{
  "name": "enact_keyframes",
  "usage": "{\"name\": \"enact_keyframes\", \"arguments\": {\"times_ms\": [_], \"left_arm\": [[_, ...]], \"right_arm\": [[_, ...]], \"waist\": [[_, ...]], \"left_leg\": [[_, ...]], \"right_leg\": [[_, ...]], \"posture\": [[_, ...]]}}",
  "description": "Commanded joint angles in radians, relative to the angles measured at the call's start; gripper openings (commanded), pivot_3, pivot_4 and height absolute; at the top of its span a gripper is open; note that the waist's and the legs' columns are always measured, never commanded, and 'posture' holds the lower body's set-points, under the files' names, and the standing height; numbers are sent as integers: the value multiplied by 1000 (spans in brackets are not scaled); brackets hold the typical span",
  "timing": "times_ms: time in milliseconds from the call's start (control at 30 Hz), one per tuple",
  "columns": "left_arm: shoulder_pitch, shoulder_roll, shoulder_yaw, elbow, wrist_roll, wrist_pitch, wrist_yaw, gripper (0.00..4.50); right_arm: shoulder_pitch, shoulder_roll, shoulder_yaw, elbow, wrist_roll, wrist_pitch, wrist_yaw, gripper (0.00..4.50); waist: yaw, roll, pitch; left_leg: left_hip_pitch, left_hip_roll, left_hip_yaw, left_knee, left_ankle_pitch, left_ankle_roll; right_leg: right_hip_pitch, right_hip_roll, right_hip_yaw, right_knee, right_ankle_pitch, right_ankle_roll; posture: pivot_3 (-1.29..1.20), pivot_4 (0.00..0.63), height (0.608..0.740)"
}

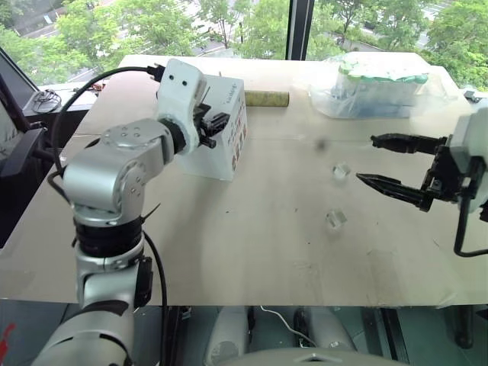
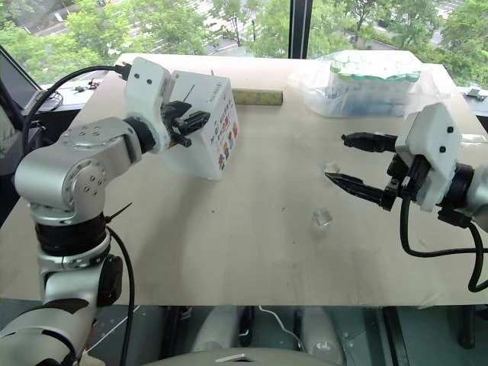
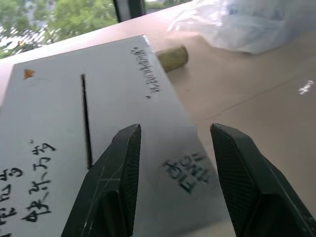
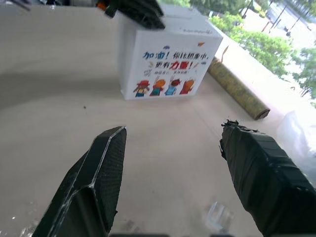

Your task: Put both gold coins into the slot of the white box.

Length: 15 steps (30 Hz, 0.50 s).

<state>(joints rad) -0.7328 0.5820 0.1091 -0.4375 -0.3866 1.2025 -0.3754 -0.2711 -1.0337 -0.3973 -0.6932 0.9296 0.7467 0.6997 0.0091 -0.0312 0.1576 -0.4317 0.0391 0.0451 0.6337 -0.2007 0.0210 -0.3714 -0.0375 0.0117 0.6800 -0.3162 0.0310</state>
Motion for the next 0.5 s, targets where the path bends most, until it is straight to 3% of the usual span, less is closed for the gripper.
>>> {"name": "enact_keyframes", "arguments": {"times_ms": [33, 267, 433, 500], "left_arm": [[44, 22, 26, -61, -41, -70, -65, 2238], [150, 24, 47, -94, -153, -108, -171, 2238], [273, -65, 114, -78, -260, -305, -290, 2238], [320, -45, 113, -70, -259, -348, -333, 2238]], "right_arm": [[-43, 5, -51, 1, 55, 3, -33, 3333], [-84, 12, -58, 2, 131, 14, -82, 3333], [-114, 37, -69, 10, 222, 15, -151, 3333], [-96, 44, -80, 6, 236, 18, -178, 3333]], "waist": [[2, 0, 0], [4, 0, 0], [2, 1, -1], [3, 1, -1]], "left_leg": [[0, 0, 0, 0, 0, 0], [-1, 0, 0, 0, 0, 0], [0, 0, 0, 0, 0, 0], [-1, 0, 0, 1, 0, 0]], "right_leg": [[0, 0, 0, 0, 0, 0], [0, 0, 0, 0, 0, 0], [0, 0, 0, 0, 0, 0], [0, 0, 0, 0, 0, 0]], "posture": [[0, 150, 740], [0, 150, 740], [0, 150, 740], [0, 150, 740]]}}
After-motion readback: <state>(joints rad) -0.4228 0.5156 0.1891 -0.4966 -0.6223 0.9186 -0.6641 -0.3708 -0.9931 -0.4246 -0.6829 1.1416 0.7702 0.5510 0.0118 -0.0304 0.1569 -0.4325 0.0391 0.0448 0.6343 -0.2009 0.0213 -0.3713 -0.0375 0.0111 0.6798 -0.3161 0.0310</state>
